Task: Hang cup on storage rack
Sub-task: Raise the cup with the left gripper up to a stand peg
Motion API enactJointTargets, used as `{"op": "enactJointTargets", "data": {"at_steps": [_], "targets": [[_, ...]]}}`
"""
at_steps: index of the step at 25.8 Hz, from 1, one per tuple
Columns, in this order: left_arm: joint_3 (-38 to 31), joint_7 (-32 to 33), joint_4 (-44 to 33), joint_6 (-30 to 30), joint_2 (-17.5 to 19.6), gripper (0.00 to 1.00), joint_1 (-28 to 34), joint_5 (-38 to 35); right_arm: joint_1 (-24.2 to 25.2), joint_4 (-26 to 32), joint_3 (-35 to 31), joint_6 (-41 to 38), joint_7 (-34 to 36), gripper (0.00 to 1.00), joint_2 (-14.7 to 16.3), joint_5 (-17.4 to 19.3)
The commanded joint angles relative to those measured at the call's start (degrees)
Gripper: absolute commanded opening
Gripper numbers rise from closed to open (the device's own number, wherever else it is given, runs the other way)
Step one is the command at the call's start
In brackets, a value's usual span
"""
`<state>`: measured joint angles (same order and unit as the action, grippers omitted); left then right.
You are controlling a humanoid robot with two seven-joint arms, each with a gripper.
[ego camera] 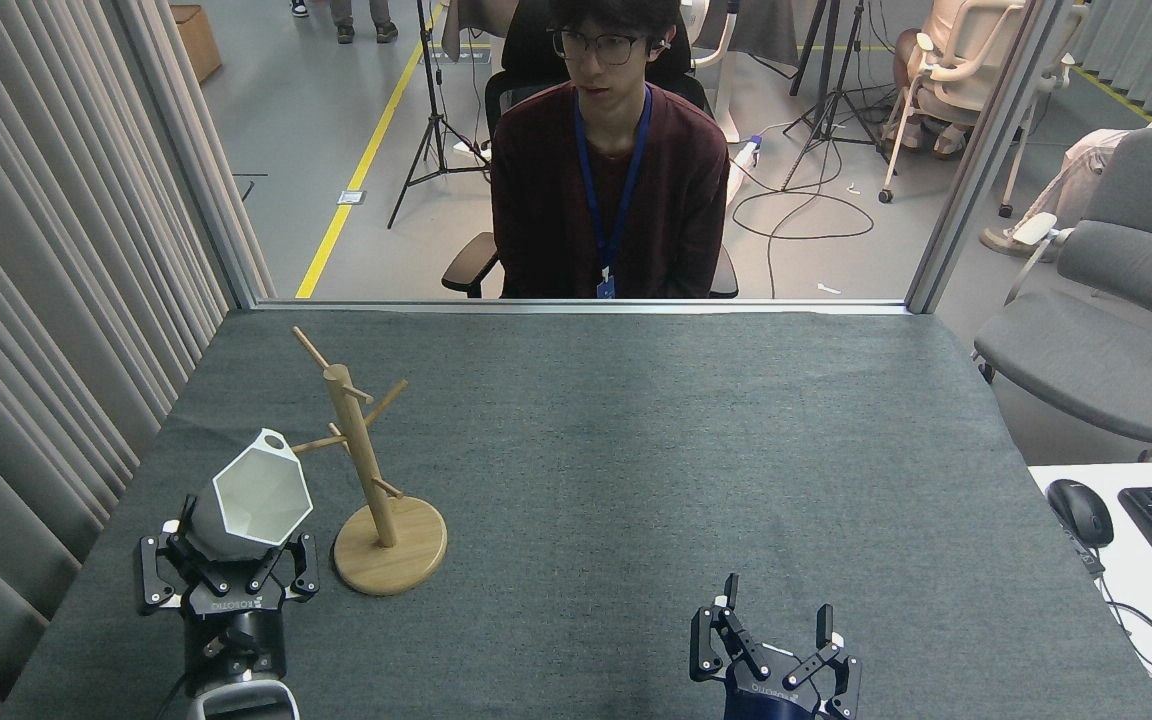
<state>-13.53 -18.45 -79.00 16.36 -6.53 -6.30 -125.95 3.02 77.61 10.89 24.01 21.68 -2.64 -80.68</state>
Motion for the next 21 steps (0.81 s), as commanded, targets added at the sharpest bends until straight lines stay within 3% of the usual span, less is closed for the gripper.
{"op": "enactJointTargets", "data": {"at_steps": [1,21], "targets": [[-0.19,0.08,0.6,-0.01,-0.06,0.14,-0.56,-0.17,-0.12,0.0,0.0,-0.02,0.03,0.98,0.01,0.0],[4.03,0.08,4.55,2.89,-0.5,0.17,-2.41,-3.87,-0.38,-2.11,-0.08,-0.1,0.29,0.98,0.1,0.17]]}}
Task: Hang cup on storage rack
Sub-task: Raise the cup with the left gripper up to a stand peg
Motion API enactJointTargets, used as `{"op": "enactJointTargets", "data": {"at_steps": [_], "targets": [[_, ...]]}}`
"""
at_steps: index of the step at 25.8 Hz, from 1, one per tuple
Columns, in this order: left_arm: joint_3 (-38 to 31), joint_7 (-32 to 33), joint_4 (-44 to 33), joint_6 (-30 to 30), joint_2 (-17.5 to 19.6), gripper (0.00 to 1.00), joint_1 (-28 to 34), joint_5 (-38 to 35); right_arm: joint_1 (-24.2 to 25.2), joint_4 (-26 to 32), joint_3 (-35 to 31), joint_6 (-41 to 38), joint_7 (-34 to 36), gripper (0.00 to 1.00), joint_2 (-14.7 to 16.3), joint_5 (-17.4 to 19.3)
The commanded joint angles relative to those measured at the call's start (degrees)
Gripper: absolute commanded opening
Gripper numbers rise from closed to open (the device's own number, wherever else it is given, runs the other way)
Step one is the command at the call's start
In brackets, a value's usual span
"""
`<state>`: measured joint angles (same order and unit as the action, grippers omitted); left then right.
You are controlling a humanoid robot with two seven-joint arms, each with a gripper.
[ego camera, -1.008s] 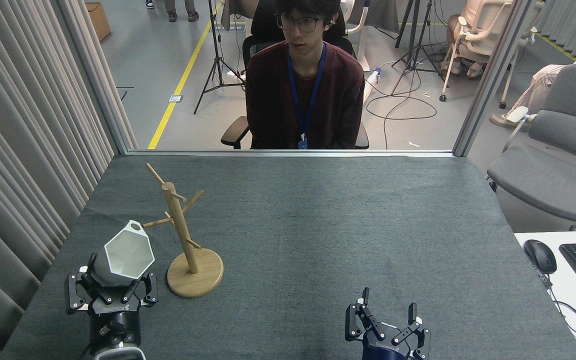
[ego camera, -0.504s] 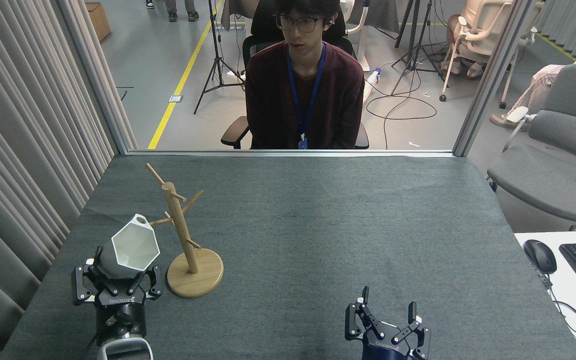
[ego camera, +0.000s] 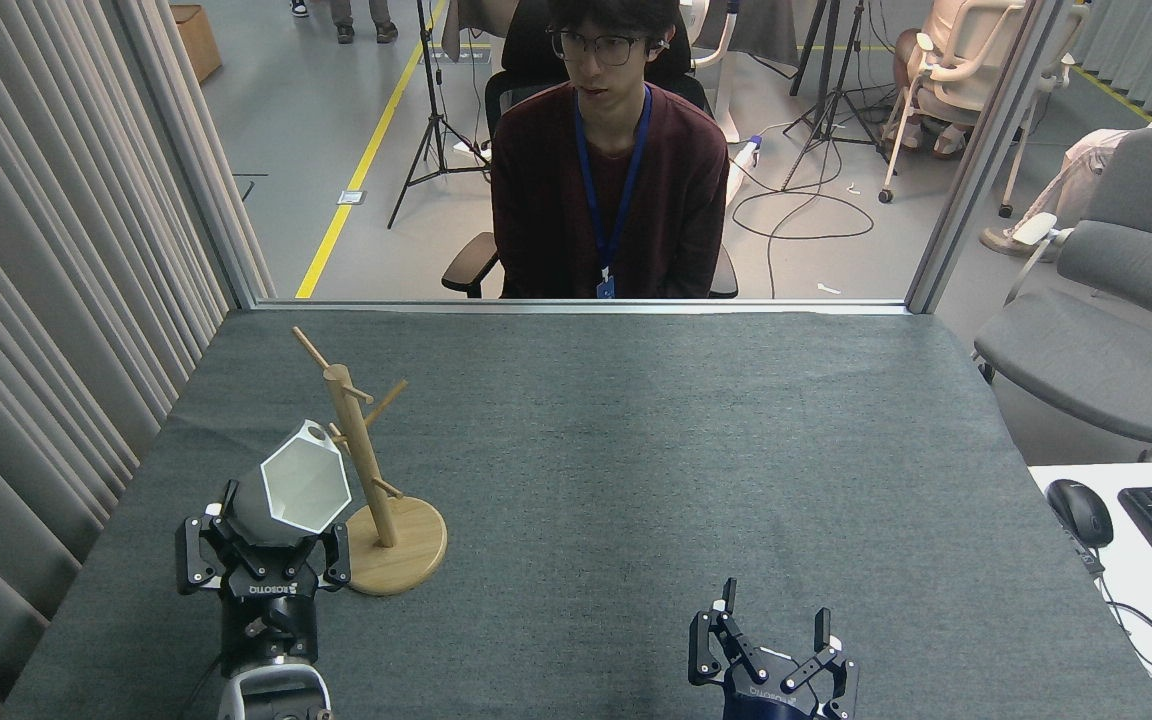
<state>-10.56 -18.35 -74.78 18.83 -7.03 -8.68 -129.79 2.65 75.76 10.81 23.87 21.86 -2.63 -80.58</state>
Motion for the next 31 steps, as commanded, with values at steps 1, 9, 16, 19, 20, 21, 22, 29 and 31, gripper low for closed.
{"op": "enactJointTargets", "data": {"at_steps": [1,9,16,19,20,21,22,29,31], "targets": [[1.24,-0.02,0.33,0.5,0.0,0.19,-0.02,-0.11,0.08,-0.35,0.0,0.04,0.2,0.98,0.08,0.07],[1.59,-0.11,0.51,0.5,0.09,1.0,-0.02,0.41,-0.01,-0.61,0.0,0.04,0.28,0.98,-0.01,0.07],[3.26,-0.2,-0.81,0.5,0.35,1.0,0.59,0.59,-0.28,-0.61,0.0,0.04,0.28,0.98,-0.01,0.07],[3.96,-0.2,-3.01,0.5,0.61,1.0,2.79,0.76,-0.28,-0.7,0.0,0.04,0.28,0.98,-0.1,0.07],[4.05,-0.2,-3.71,0.59,0.61,1.0,3.41,0.76,-0.36,-0.7,0.0,0.04,0.28,0.98,-0.19,0.07],[4.05,-0.2,-4.24,0.59,0.7,1.0,4.11,0.76,-0.36,-0.7,0.09,0.04,0.28,0.98,-0.27,0.07],[4.05,-0.2,-4.59,0.59,0.79,1.0,4.81,0.85,-0.63,-0.7,0.09,0.04,0.28,0.98,-0.36,0.07],[4.05,-0.2,-8.28,0.5,1.23,1.0,8.59,1.73,-1.15,-1.05,0.17,0.04,0.28,0.98,-0.62,0.07],[4.14,-0.2,-8.37,0.33,1.23,1.0,8.59,1.73,-1.15,-1.05,0.17,0.04,0.28,0.98,-0.62,0.07]]}}
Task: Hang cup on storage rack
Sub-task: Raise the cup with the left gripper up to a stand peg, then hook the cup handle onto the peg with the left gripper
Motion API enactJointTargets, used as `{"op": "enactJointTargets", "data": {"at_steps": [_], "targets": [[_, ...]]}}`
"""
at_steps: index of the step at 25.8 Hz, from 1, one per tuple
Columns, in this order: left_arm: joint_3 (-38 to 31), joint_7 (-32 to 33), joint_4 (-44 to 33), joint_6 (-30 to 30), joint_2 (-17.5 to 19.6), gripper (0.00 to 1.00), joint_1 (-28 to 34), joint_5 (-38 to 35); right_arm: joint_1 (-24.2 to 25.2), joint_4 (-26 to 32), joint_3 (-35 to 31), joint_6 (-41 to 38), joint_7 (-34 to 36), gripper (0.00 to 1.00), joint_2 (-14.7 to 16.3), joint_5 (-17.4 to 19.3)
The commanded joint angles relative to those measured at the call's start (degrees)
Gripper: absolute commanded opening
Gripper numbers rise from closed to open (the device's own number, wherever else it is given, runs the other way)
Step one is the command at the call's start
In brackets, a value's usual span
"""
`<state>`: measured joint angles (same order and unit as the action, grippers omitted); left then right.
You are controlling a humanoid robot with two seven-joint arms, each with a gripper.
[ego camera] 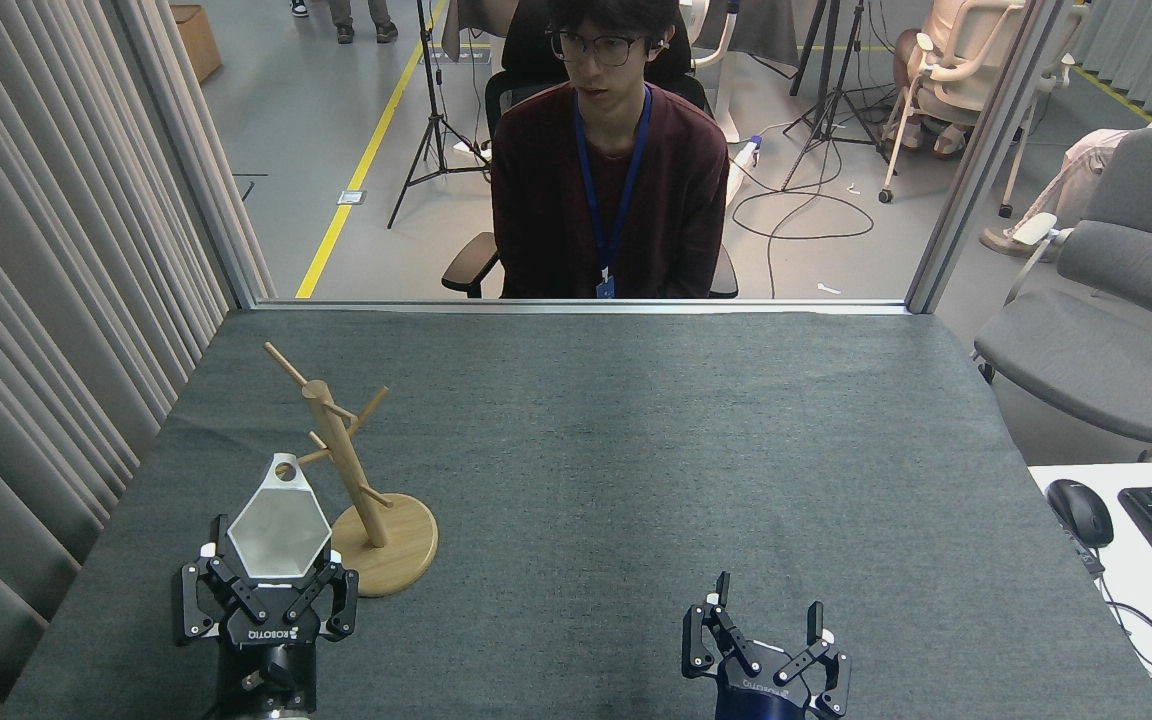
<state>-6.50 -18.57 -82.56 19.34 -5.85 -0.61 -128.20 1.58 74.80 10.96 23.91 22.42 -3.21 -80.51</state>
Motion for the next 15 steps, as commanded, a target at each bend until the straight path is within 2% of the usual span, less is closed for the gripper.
{"op": "enactJointTargets", "data": {"at_steps": [1,4,12,15], "targets": [[0.26,0.02,-0.59,-0.27,0.05,1.0,0.52,0.15,-0.08,-0.09,0.03,-0.01,-0.27,0.98,-0.05,0.0],[2.37,0.02,-0.59,-0.27,0.05,1.0,0.52,0.15,-0.96,-0.09,0.03,-0.01,-0.27,0.98,0.13,0.09],[2.89,0.02,-0.59,-0.27,0.13,1.0,0.52,0.24,-1.4,-0.09,-0.06,-0.45,-0.36,0.98,0.13,0.17],[2.89,0.02,-0.94,-0.53,0.31,1.0,1.14,3.05,-1.31,-0.18,-0.06,-0.62,-0.36,0.98,0.13,0.26]]}}
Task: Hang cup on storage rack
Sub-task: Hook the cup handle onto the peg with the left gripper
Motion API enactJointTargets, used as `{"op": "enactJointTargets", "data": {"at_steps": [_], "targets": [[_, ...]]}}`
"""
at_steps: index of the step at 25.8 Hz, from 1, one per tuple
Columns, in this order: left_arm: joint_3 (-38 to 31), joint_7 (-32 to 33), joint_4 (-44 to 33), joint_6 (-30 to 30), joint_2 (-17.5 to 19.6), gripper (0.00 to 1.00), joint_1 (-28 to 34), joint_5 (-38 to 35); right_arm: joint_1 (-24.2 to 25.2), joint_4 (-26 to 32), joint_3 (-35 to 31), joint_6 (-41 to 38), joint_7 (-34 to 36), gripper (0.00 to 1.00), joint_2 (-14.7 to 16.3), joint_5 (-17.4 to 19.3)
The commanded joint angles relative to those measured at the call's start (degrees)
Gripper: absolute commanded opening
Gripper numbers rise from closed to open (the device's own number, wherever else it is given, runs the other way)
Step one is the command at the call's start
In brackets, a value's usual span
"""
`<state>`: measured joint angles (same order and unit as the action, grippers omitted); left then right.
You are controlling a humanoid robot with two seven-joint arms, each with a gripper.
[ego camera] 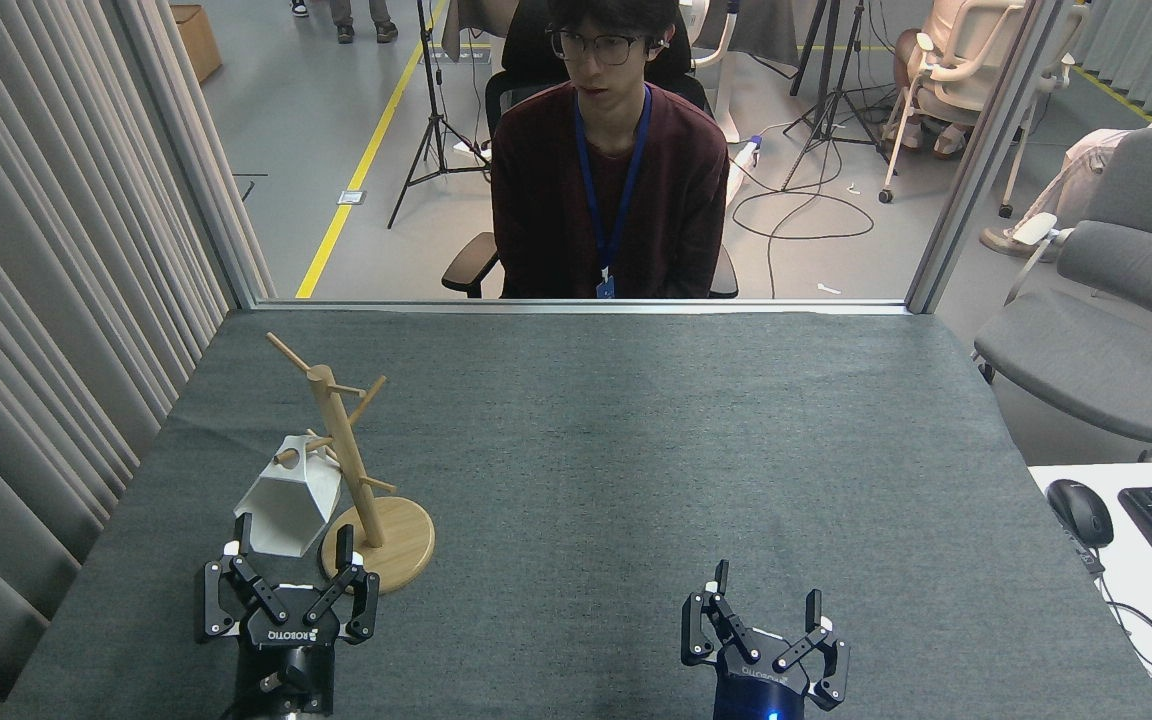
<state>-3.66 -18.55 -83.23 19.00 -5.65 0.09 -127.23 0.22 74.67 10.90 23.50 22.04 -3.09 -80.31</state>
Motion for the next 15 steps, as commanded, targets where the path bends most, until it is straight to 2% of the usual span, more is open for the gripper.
{"op": "enactJointTargets", "data": {"at_steps": [1,4,6,9,11,13,15], "targets": [[0.23,0.01,-0.71,-0.28,0.11,1.0,0.53,4.09,0.05,-0.05,0.0,-0.21,0.02,0.98,0.01,0.07],[0.49,0.01,-3.69,-1.77,0.29,1.0,1.23,8.66,0.05,-0.14,-0.09,-0.21,0.02,0.98,0.27,0.25],[-0.12,0.1,-7.74,-4.85,0.37,1.0,2.11,13.58,0.05,-0.32,-0.18,-0.21,0.02,0.98,0.45,0.33],[-2.14,0.18,-13.45,-13.73,1.25,1.0,4.31,30.9,0.13,-0.32,-0.27,-0.47,0.02,0.98,0.54,0.42],[-5.04,0.71,-15.91,-22.08,3.71,1.0,5.1,43.2,0.31,-0.32,-0.27,-0.47,0.02,0.98,0.63,0.33],[-6.1,2.91,-15.91,-29.72,6.09,1.0,5.71,50.32,0.66,-0.23,-0.18,-0.47,0.02,0.98,0.63,0.16],[-6.01,5.81,-15.82,-36.05,6.88,1.0,7.12,52.61,1.1,-0.05,-0.18,-0.47,0.02,0.98,1.59,-0.11]]}}
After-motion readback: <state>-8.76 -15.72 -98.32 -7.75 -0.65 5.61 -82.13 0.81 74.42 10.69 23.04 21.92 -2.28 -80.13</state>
